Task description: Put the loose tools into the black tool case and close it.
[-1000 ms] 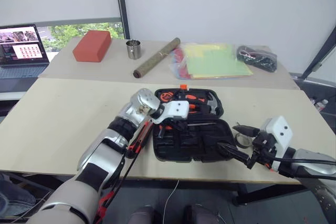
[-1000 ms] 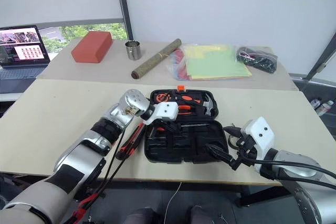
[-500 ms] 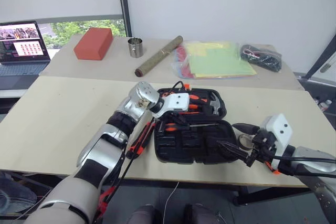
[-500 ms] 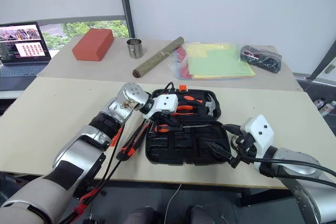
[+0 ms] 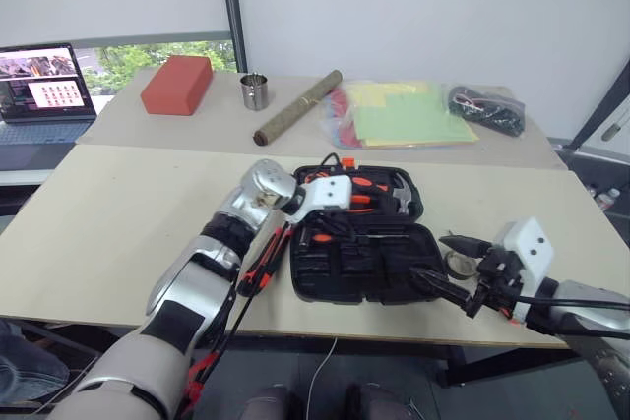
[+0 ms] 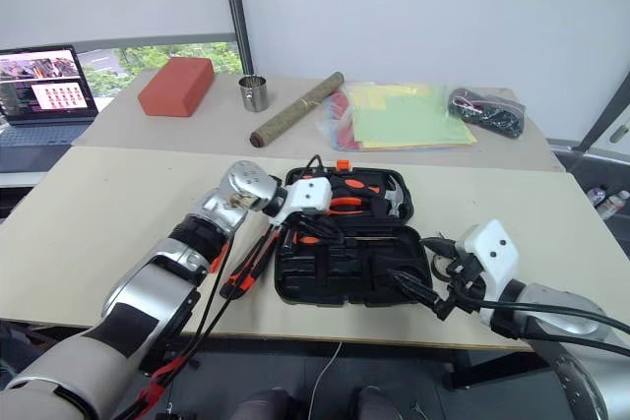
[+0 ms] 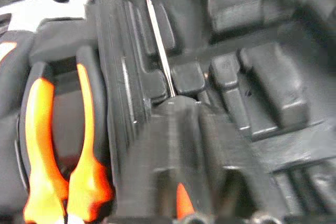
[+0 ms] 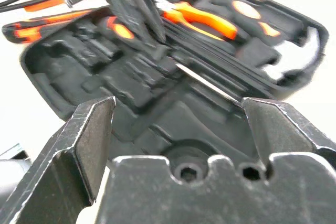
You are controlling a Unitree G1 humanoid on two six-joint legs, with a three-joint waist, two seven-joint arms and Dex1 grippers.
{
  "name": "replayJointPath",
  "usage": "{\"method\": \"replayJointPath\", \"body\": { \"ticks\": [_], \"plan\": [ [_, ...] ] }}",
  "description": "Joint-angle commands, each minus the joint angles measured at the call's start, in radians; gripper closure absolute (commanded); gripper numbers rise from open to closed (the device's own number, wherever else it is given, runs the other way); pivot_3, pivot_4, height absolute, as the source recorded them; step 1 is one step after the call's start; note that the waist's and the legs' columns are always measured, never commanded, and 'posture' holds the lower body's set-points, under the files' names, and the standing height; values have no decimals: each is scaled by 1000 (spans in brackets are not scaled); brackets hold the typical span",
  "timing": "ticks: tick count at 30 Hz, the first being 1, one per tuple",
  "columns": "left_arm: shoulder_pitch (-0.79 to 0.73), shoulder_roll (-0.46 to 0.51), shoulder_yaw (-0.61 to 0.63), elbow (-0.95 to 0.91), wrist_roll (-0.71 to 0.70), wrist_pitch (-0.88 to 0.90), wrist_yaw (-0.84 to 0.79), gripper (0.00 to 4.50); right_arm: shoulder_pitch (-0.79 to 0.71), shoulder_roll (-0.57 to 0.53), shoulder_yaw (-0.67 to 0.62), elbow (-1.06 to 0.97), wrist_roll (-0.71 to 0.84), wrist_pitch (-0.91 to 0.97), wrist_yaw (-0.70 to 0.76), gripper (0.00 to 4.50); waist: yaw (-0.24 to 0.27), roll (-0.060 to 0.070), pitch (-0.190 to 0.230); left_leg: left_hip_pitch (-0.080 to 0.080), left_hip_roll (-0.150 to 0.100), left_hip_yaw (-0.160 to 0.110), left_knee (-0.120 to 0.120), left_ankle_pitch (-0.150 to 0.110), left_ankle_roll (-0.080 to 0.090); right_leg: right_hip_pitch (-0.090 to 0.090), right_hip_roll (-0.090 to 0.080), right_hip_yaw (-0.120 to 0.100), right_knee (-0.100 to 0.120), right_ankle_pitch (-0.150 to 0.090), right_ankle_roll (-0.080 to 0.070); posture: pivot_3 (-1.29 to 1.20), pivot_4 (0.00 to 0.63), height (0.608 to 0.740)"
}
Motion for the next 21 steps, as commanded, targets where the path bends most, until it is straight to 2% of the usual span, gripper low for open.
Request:
{"method": "replayJointPath", "body": {
  "ticks": [1, 6, 9, 10, 12, 19, 20, 21],
  "plan": [
    [41, 105, 116, -222, -149, 146, -70, 1909, 97, 33, -159, -76, 51, 44, -39, 0, -1, 0, 0, 0, 0, -1, 0, 0, 0, 0, 1, -1, 0, 0, -1, 0, 150, 736],
    [127, 246, 159, -464, -288, 365, -167, 74, 235, 94, -227, -67, 17, 41, -75, 0, -2, 2, 0, 4, 1, -1, -3, 0, -2, 6, 5, -4, -3, -2, 0, 0, 150, 736],
    [161, 296, 175, -565, -360, 470, -188, 24, 258, 128, -216, -23, -14, 28, -102, 0, 0, 3, 1, 10, 0, -1, -2, 0, -2, 15, 3, -3, -5, -5, 4, 0, 150, 736],
    [175, 322, 175, -604, -399, 508, -191, 24, 261, 138, -196, 7, -38, 16, -110, 0, 0, 3, 1, 14, 0, -1, -3, -4, -9, 17, 2, -1, -6, -9, 10, 0, 150, 736],
    [196, 357, 174, -661, -449, 563, -194, 24, 263, 148, -161, 54, -84, -6, -121, 0, -3, 4, 1, 15, 0, -1, -3, -5, -10, 18, 1, 1, -6, -9, 12, 0, 150, 736],
    [238, 397, 156, -757, -457, 596, -149, 24, 180, 155, -45, 252, -164, -66, -102, 0, -16, 10, 1, 19, 0, 0, -4, -4, -11, 17, 1, 5, 0, -8, 6, 0, 150, 736],
    [243, 400, 153, -763, -451, 588, -145, 0, 169, 155, -34, 280, -176, -77, -100, 510, -18, 10, 1, 19, 0, 0, -4, -4, -11, 17, 2, 5, 1, -6, 2, 0, 150, 736],
    [248, 404, 149, -766, -446, 578, -143, 0, 157, 156, -27, 305, -187, -91, -98, 749, -20, 10, 1, 19, 0, 0, -4, -3, -10, 17, 2, 4, 1, -6, 1, 0, 150, 736]
  ]
}}
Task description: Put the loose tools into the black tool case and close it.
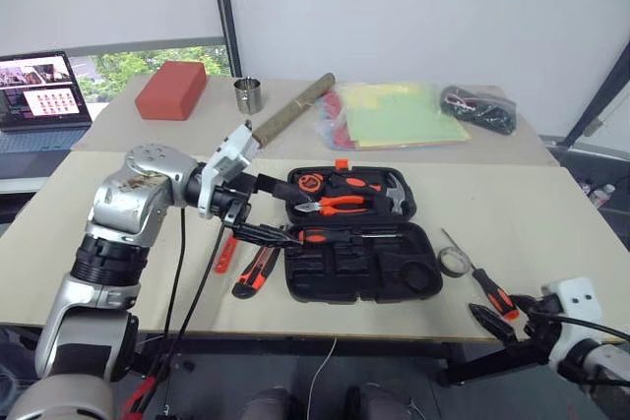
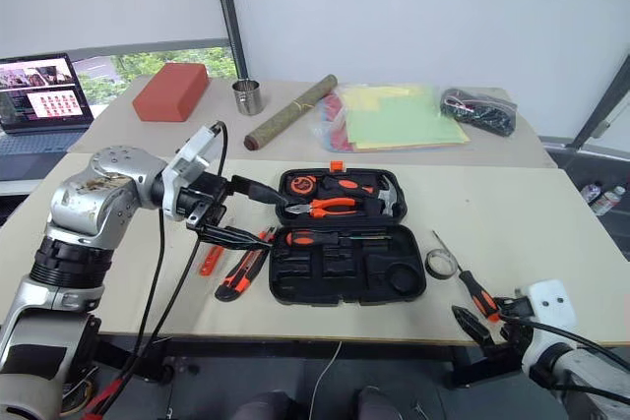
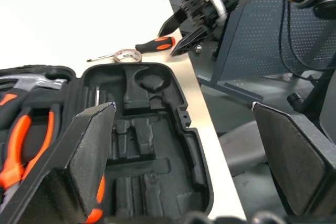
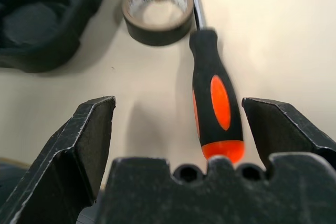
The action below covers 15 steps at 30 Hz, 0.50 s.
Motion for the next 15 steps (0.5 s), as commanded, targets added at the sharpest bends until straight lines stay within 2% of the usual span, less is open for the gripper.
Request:
{"method": "replayJointPath", "body": {
  "ticks": [1, 2, 4, 5, 8, 10, 12, 15],
  "plan": [
    [12, 29, -2, -43, 6, -27, 17, 0, -39, 0, 10, 81, -41, -71, 10, 1003, -5, 0, 0, 0, 0, 0, 0, 0, 0, 0, 0, 0, 0, 0, 0, 0, 150, 736],
    [19, 35, -6, -47, 11, -37, 19, 0, -45, 4, 9, 96, -45, -80, 10, 1473, -5, 0, 0, 0, 0, 0, -1, 0, 1, 0, 1, 0, 0, 0, -1, 0, 150, 736],
    [31, 46, -10, -54, 17, -50, 24, 0, -50, 9, 2, 112, -51, -95, 9, 2035, -5, 0, 0, 0, 0, 0, -1, 1, 1, 0, 1, 0, -1, 0, -1, 0, 150, 736],
    [38, 52, -9, -59, 16, -53, 28, 0, -46, 10, -6, 112, -51, -106, 12, 2470, -5, 0, 0, 0, 0, 0, -1, 1, 1, 0, 1, 0, -1, 0, -1, 0, 150, 736],
    [63, 74, 2, -70, 17, -54, 43, 0, -43, -3, -79, 84, -17, -119, 28, 3452, -5, 1, 0, 0, 0, 0, -1, 0, 0, 0, 0, 0, -1, -1, -1, 0, 150, 736],
    [78, 90, 10, -77, 16, -57, 49, 0, -83, -31, -141, 59, 44, -102, 51, 3518, -5, 4, 2, 0, 0, 0, -2, 0, -1, 0, 0, 0, -1, -1, 0, 0, 150, 736],
    [88, 106, 17, -82, 11, -56, 53, 0, -143, -96, -162, 23, 114, -100, 134, 3518, -6, 8, 5, 0, 0, 1, -2, 0, -1, 0, 0, 1, -2, -1, 0, 0, 150, 736],
    [95, 124, 18, -84, 5, -53, 53, 0, -285, -251, -56, 15, 133, -110, 288, 3518, -17, 11, 6, 0, 0, 3, -2, 0, -1, -1, 0, 2, -2, 0, 0, 0, 150, 736]
  ]
}}
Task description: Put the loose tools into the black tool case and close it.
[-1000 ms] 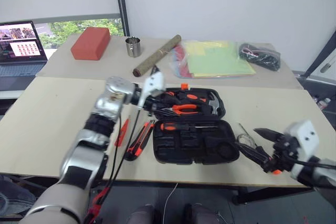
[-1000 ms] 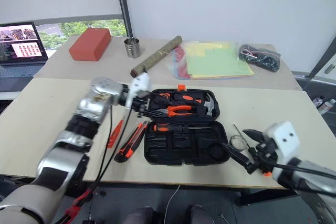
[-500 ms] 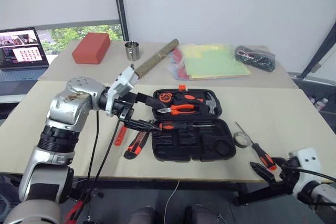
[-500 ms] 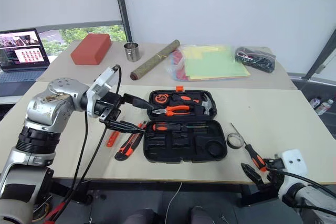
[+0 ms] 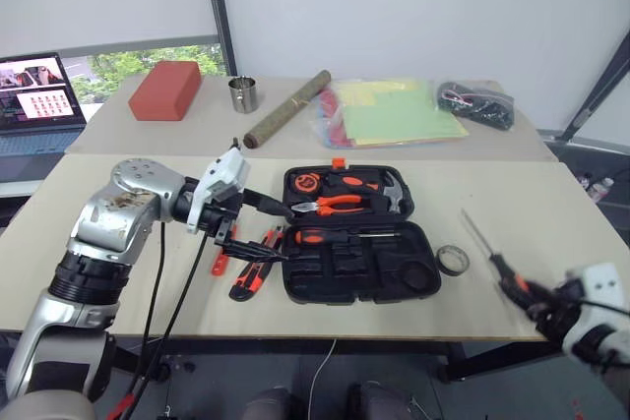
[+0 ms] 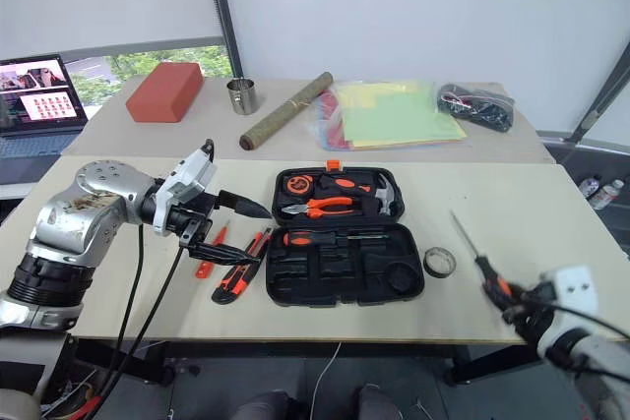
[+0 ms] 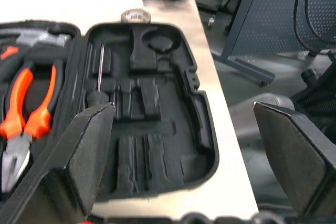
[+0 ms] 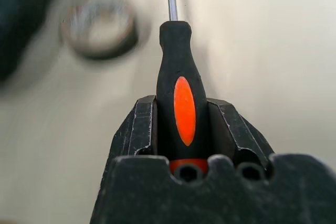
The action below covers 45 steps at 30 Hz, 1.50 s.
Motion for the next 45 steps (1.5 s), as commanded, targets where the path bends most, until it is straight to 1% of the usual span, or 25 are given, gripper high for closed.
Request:
{"method": "replayJointPath", "body": {
  "ticks": [1, 2, 4, 7, 10, 13, 14, 18, 23, 25, 28, 32, 33, 35, 36, 42, 45],
  "plan": [
    [-2, 30, 26, -33, -15, -13, -3, 0, -185, -173, 126, -55, 28, -31, 199, 3518, -7, 0, 0, 1, 1, 0, 0, 0, 0, 0, 1, 0, 0, 0, 1, 0, 150, 736],
    [1, 35, 23, -33, -13, -17, -7, 0, -245, -207, 191, -40, 17, -35, 243, 3518, -7, -1, 1, 1, 2, 0, -2, 1, 0, 0, 1, 0, 0, -1, 1, 0, 150, 736],
    [2, 39, 18, -27, -7, -27, -10, 0, -377, -240, 340, 11, -34, -79, 338, 3518, -5, -3, 1, 3, 2, -1, -6, 3, -1, 0, 1, -2, -1, -1, 1, 0, 150, 736],
    [-3, 38, 18, -19, -4, -33, -3, 0, -547, -225, 546, 112, -158, -194, 456, 3518, 8, -5, 2, 2, 2, -1, -9, 6, 3, -1, 1, -3, -1, -1, -5, 0, 150, 736],
    [0, 39, 19, -26, -5, -32, 10, 0, -654, -193, 676, 242, -278, -339, 537, 3518, 12, -5, 3, -4, 0, -1, -8, 6, 4, -5, 1, -4, -1, -1, -5, 0, 150, 736],
    [11, 50, 23, -43, -9, -32, 18, 0, -726, -163, 745, 382, -362, -468, 590, 3518, 10, -6, 3, -16, -1, -2, -3, 6, 6, -14, 1, -6, -1, 0, -3, 0, 150, 736],
    [14, 53, 24, -46, -6, -35, 21, 0, -742, -157, 757, 422, -386, -507, 601, 3518, 9, -6, 3, -18, -1, -2, -3, 6, 6, -14, 1, -7, -1, 0, -3, 0, 150, 736],
    [18, 58, 25, -42, 0, -47, 33, 0, -776, -145, 777, 530, -428, -613, 657, 3518, 8, -6, 3, -18, -1, -2, -3, 6, 6, -12, 0, -12, -3, 0, -1, 0, 150, 736],
    [15, 56, 23, -34, 2, -57, 41, 0, -795, -121, 799, 598, -475, -661, 681, 3518, 1, -6, 3, -15, -1, -2, -3, 7, 4, -10, 0, -10, -2, 0, -1, 0, 150, 736],
    [11, 53, 20, -29, 5, -61, 45, 0, -804, -98, 793, 611, -482, -631, 654, 2499, 1, -6, 3, -12, 0, -2, -3, 8, 3, -8, 0, -9, -1, 0, -2, 0, 150, 736],
    [4, 49, 16, -22, 6, -66, 48, 0, -816, -67, 767, 600, -467, -580, 627, 1588, -3, -6, 3, -9, 1, -2, -3, 8, 2, -6, 0, -9, -1, 0, -2, 0, 150, 736],
    [1, 46, 12, -16, 8, -72, 47, 0, -819, -37, 710, 520, -371, -425, 614, 125, -4, -5, 3, -7, 1, -2, -3, 8, 2, -5, 0, -9, 0, 0, -3, 0, 150, 736],
    [0, 45, 10, -14, 8, -74, 47, 0, -821, -30, 700, 506, -359, -397, 603, 15, -4, -5, 3, -7, 1, -2, -3, 8, 2, -5, 0, -9, 0, 0, -3, 0, 150, 736],
    [-1, 41, 7, -9, 11, -79, 48, 0, -828, -13, 688, 491, -343, -345, 578, 15, -3, -5, 3, -7, 1, -3, -3, 8, 2, -5, 0, -9, 0, 0, -3, 0, 150, 736],
    [-2, 39, 6, -6, 13, -81, 48, 0, -831, -7, 686, 488, -341, -328, 568, 206, -3, -5, 3, -7, 1, -3, -3, 8, 2, -5, 0, -9, 0, 0, -3, 0, 150, 736],
    [-8, 32, -1, 15, 22, -100, 42, 0, -826, 23, 722, 489, -378, -313, 547, 2204, -4, -5, 3, -7, 1, -3, -3, 8, 2, -5, 0, -9, 0, 0, -3, 0, 150, 736],
    [-14, 31, -4, 29, 28, -112, 37, 0, -817, 31, 774, 498, -435, -352, 548, 3231, -5, -5, 3, -7, 1, -2, -3, 8, 2, -5, 0, -9, 0, 0, -3, 0, 150, 736]
  ]
}}
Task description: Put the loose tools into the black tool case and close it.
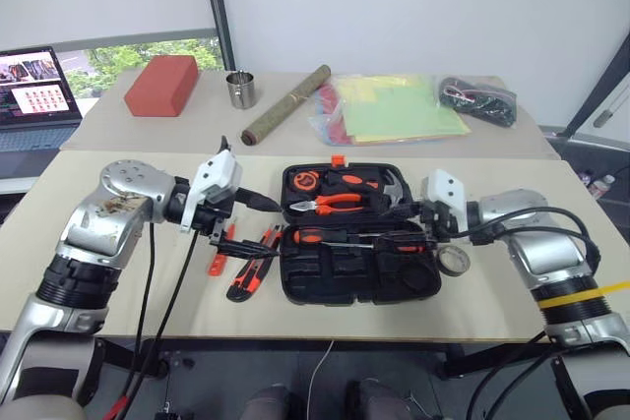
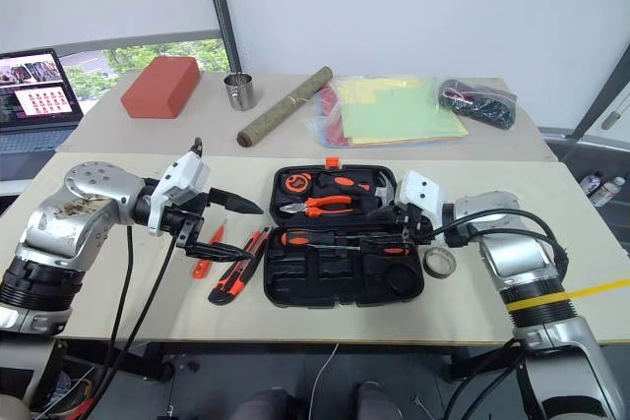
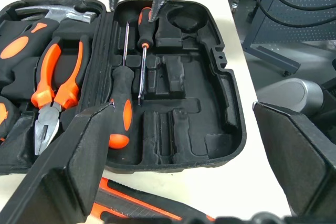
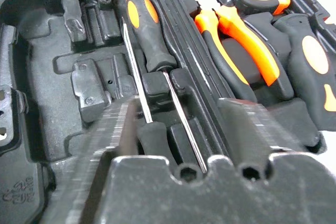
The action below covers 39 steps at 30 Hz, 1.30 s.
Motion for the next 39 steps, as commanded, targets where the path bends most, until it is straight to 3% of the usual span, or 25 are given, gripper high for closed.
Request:
{"method": "replayJointPath", "body": {
  "ticks": [1, 3, 4, 14, 19, 23, 26, 33, 35, 37, 39],
  "plan": [
    [-35, -2, 4, 4, 6, -28, -11, 0, 5, 4, 48, -12, -66, -49, -6, 3579, 0, 0, 0, 0, 0, 0, 0, 0, 0, 0, 0, 0, 0, 0, 0, 0, 150, 736],
    [-36, -3, 4, 5, 8, -30, -12, 0, 13, 5, 74, 0, -99, -65, -9, 4326, 0, 0, 0, 0, 0, 0, 0, 0, 0, 0, 0, 0, 0, 0, 0, 0, 150, 736],
    [-36, -4, 4, 6, 8, -30, -13, 0, 18, 7, 93, 13, -128, -90, -18, 4487, -1, 0, 0, 0, 0, 0, 0, 0, 0, 0, 0, 0, 0, 0, 0, 0, 150, 736],
    [-31, -12, 7, 10, 19, -38, -2, 0, 32, 39, 186, 72, -285, -155, -83, 4487, -11, -4, -3, 12, 0, 0, -1, -2, -4, 9, 0, 2, 0, -1, 0, 0, 150, 736],
    [34, 22, 60, -22, 10, -1, 55, 0, 7, 98, 14, -72, -32, -7, -56, 4487, -13, -4, -2, 12, 1, 1, -1, -3, -8, 8, 0, 3, 2, 0, -1, 0, 150, 736],
    [148, 67, 160, -100, -16, 90, 162, 0, -22, 102, -101, -189, 112, 173, -90, 4487, -19, -1, 0, 9, 1, 1, -4, 1, -2, 3, 0, 3, 2, 0, -4, 0, 150, 736],
    [316, 107, 296, -186, -13, 153, 265, 0, -7, 75, -157, -333, 242, 314, -81, 3734, -17, -1, 0, 8, 1, 0, -8, 1, -3, 1, 0, 0, 1, -1, -5, 0, 150, 736],
    [736, 124, 637, -289, 9, 256, 429, 0, 56, 34, -215, -592, 438, 506, -137, 1351, -9, -1, 1, 7, 1, -1, -13, -2, -6, 1, 0, -1, -3, -2, -6, 0, 150, 736],
    [766, 109, 659, -346, -19, 335, 481, 0, 82, 24, -210, -636, 454, 518, -150, 479, 2, -1, 1, 8, 1, -1, -12, -5, -13, 2, -2, -1, -4, -2, -5, 0, 150, 736],
    [714, 91, 644, -375, -56, 431, 546, 0, 96, 15, -204, -659, 464, 523, -164, 42, 14, -1, 1, 9, 0, -1, -12, -6, -13, 4, -3, -1, -4, -2, -5, 0, 150, 736],
    [616, 77, 595, -380, -81, 549, 622, 0, 105, 10, -195, -672, 464, 522, -177, 42, 26, -1, 2, 9, -1, -2, -12, -6, -12, 4, -5, -1, -3, 0, -3, 0, 150, 736]
  ]
}}
